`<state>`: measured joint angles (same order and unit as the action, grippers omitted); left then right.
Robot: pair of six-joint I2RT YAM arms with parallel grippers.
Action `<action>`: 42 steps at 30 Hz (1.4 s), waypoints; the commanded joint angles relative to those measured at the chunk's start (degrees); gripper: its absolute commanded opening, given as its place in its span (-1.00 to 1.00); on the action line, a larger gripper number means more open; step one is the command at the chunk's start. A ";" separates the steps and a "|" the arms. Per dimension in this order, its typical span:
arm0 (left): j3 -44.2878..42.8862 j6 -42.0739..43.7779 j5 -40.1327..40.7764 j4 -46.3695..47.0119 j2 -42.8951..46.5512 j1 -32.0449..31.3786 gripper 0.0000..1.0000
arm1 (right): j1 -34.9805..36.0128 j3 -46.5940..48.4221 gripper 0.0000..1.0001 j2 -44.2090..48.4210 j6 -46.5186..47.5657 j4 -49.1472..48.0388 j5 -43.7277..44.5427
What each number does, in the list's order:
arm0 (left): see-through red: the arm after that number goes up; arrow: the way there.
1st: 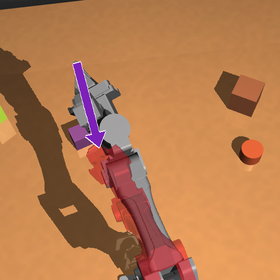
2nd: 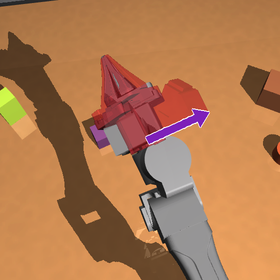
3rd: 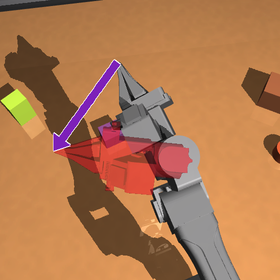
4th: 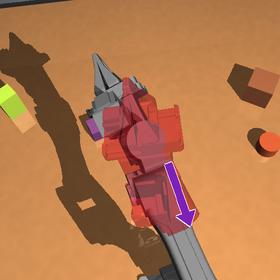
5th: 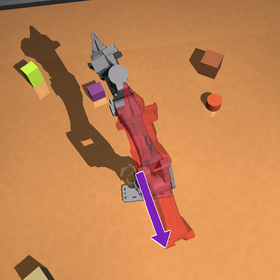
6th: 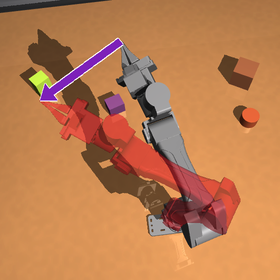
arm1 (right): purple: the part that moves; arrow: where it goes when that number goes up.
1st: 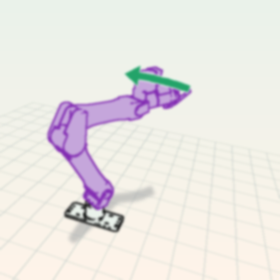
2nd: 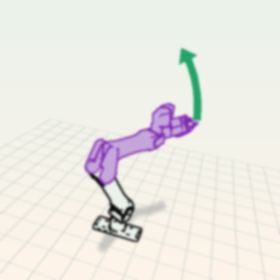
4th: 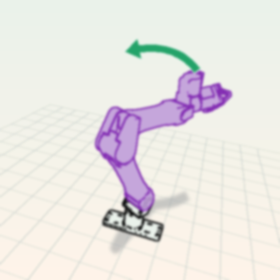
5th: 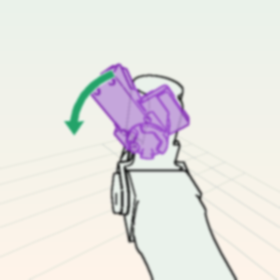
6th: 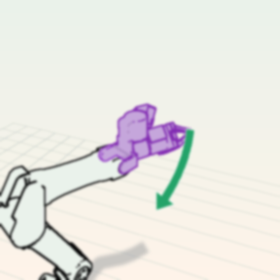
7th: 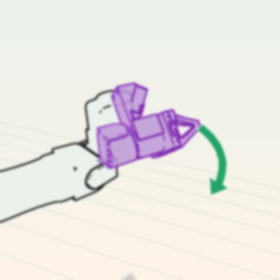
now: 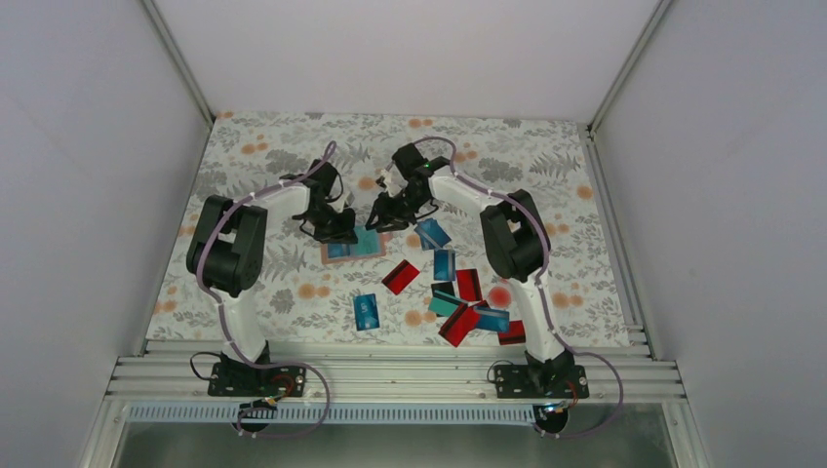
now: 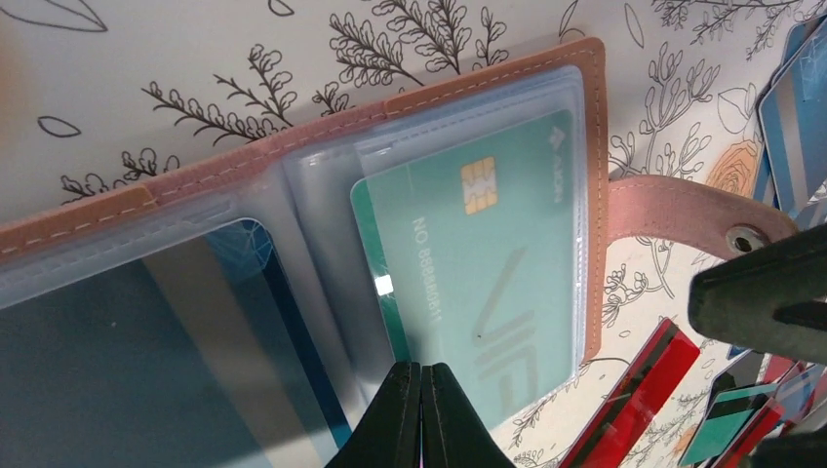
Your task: Put the credit cards into the card holder
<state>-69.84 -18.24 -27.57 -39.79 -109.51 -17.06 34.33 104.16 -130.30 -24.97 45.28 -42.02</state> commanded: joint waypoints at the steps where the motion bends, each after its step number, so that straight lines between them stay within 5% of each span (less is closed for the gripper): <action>1: 0.49 0.74 1.25 0.86 -0.85 -0.34 -0.95 | -0.79 -0.48 -0.32 -2.06 -0.70 -0.45 -0.82; 42: 1.42 -1.45 1.09 2.54 0.98 -1.23 -0.95 | 0.06 0.69 -0.26 -4.67 -2.81 -4.95 -11.10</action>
<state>-69.04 -18.68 -27.09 -37.45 -110.50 -17.80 33.74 104.25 -135.70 -26.76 42.61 -50.02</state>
